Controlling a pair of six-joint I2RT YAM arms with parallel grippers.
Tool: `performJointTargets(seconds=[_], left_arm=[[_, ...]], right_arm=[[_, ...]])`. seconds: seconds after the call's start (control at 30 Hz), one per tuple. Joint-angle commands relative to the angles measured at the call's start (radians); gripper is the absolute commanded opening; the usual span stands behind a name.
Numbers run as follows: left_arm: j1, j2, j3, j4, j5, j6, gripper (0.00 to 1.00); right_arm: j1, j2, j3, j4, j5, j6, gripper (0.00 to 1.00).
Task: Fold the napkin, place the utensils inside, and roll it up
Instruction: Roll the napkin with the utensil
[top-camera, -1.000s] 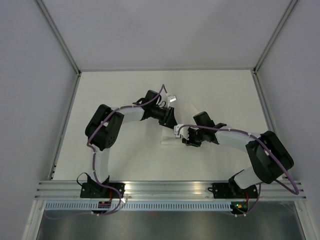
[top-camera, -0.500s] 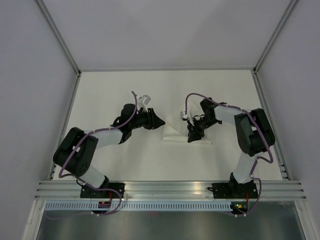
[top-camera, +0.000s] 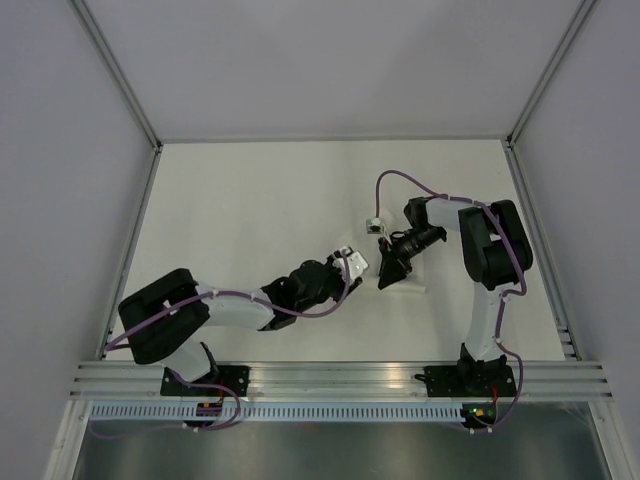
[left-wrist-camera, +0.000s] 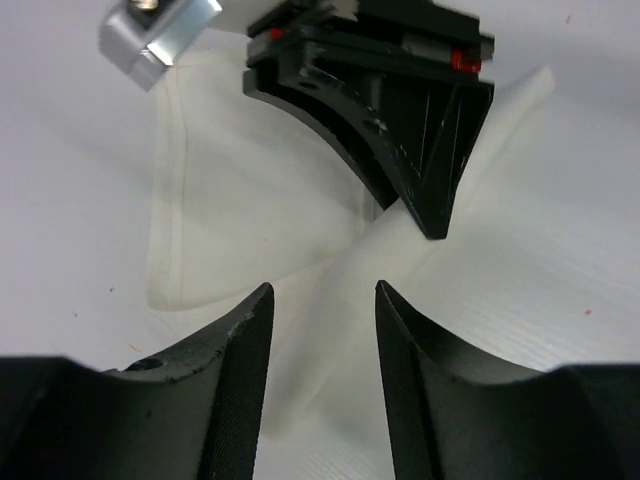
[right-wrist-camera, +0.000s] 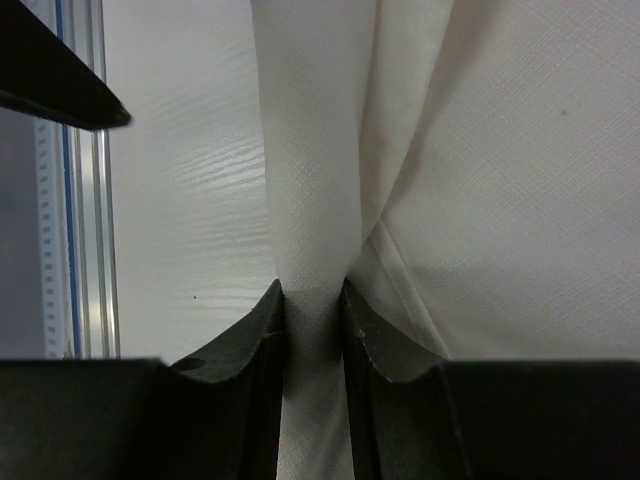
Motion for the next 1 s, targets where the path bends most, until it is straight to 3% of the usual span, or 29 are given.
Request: performJointTargets(seconds=[0.0,0.23,0.43,0.57,0.77,0.97], left_arm=[[-0.063,0.081,0.052,0.071,-0.11,0.304,0.52],[-0.154,0.236,0.121,0.095,-0.098,0.501,0.66],[-0.154,0.305,0.167,0.05,-0.055,0.559,0.69],[-0.144,0.335,0.218,-0.036,0.003,0.521,0.68],[-0.117,0.353,0.287,-0.213,0.109,0.435,0.58],[-0.085,0.385,0.356,-0.361,0.213,0.355,0.31]], right_arm=[[0.003,0.08,-0.015,-0.011,0.147,-0.071,0.01],[0.003,0.087,-0.006,-0.014,0.148,-0.063,0.0],[0.003,0.1,0.005,-0.025,0.148,-0.063,0.0],[0.005,0.1,0.008,-0.027,0.15,-0.062,0.0],[0.003,0.101,0.009,-0.025,0.151,-0.06,0.0],[0.003,0.101,0.011,-0.023,0.15,-0.056,0.0]])
